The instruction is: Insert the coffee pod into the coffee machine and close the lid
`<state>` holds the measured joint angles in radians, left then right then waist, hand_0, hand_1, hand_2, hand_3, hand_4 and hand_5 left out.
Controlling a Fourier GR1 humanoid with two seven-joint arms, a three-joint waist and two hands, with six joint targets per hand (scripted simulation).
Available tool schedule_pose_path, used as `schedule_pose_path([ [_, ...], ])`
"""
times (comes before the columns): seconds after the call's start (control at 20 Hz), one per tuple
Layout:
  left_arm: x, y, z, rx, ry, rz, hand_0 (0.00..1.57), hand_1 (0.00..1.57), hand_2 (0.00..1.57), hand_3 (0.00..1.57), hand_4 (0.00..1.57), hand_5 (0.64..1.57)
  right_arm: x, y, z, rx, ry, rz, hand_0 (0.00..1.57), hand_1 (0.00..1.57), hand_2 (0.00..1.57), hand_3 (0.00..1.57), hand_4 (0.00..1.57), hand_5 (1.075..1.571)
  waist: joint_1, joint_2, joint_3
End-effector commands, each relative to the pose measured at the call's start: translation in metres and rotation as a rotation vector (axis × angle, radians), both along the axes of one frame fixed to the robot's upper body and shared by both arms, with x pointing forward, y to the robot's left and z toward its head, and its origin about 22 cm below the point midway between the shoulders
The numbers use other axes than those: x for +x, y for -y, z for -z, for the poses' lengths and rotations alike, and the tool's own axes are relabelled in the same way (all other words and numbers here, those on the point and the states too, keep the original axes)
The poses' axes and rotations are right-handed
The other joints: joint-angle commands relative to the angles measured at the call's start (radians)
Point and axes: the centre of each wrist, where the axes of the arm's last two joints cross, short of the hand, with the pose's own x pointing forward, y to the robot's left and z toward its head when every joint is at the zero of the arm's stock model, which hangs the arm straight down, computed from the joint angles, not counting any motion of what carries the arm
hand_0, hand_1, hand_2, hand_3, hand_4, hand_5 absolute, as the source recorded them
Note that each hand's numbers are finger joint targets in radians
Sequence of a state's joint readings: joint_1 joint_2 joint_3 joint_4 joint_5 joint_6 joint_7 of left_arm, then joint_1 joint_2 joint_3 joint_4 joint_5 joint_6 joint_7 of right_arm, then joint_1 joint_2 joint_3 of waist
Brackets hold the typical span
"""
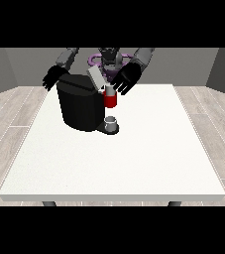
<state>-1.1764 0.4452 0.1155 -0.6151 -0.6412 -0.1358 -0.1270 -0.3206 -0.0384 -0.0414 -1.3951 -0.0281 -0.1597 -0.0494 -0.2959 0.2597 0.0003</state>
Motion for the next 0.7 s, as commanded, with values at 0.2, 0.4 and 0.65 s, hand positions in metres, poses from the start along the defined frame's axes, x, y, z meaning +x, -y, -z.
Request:
schedule_pose_path([
  [0.2, 0.003, 0.006, -0.008, 0.014, -0.026, -0.009, 1.24, 1.24, 1.28, 1.2, 0.49, 1.571, 0.0, -0.012, -0.002, -0.008, 0.017, -0.005, 0.0, 0.0, 0.0, 0.0, 0.44, 1.571, -0.009, 0.014, -0.0001],
  [0.4, 0.001, 0.015, 0.022, 0.001, -0.045, 0.0, 1.22, 1.22, 1.27, 1.17, 0.48, 1.571, 0.001, 0.014, 0.002, 0.016, 0.012, 0.028, 0.0, 0.0, 0.0, 0.0, 0.44, 1.571, 0.01, -0.005, 0.0],
  [0.65, 0.003, 0.003, 0.004, 0.009, -0.042, -0.008, 1.16, 1.16, 1.19, 1.06, 0.46, 1.571, 0.003, -0.002, -0.011, 0.021, 0.014, -0.006, 0.0, 0.0, 0.0, 0.0, 0.45, 1.571, -0.016, 0.011, -0.0003],
])
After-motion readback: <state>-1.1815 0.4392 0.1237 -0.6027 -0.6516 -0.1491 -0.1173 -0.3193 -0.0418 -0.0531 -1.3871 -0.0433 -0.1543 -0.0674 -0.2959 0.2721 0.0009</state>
